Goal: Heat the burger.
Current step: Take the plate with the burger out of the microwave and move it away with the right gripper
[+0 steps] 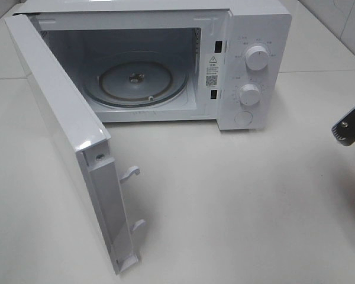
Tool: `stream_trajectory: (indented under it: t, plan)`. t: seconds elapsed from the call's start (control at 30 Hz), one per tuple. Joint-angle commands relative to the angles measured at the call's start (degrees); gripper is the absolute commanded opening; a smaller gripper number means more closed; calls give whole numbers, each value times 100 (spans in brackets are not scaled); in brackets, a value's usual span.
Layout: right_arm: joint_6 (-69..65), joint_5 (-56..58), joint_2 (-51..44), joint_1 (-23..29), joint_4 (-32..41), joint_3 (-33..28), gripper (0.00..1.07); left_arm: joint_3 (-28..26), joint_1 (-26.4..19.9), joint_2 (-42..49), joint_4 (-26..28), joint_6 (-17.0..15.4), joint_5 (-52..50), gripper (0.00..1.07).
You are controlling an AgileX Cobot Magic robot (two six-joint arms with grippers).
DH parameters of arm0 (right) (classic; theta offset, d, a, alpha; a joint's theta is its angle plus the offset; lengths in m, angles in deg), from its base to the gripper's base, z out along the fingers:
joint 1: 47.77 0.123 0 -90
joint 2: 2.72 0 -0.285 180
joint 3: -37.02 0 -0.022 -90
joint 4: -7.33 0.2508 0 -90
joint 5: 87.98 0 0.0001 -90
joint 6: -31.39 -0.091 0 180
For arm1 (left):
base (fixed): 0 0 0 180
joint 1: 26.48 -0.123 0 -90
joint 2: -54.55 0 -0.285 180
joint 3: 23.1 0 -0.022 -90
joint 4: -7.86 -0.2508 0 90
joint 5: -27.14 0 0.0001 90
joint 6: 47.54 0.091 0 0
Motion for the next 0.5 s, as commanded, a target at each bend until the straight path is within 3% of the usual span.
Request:
stream_trajectory:
  t: [0.03, 0.5]
  plan:
    - [-304, 115, 166, -178, -470, 34, 10, 23, -11, 17, -11, 0, -86, 100]
    - [-2189, -46, 1306, -710, -1289, 34, 11, 23, -11, 17, -11, 0, -86, 100]
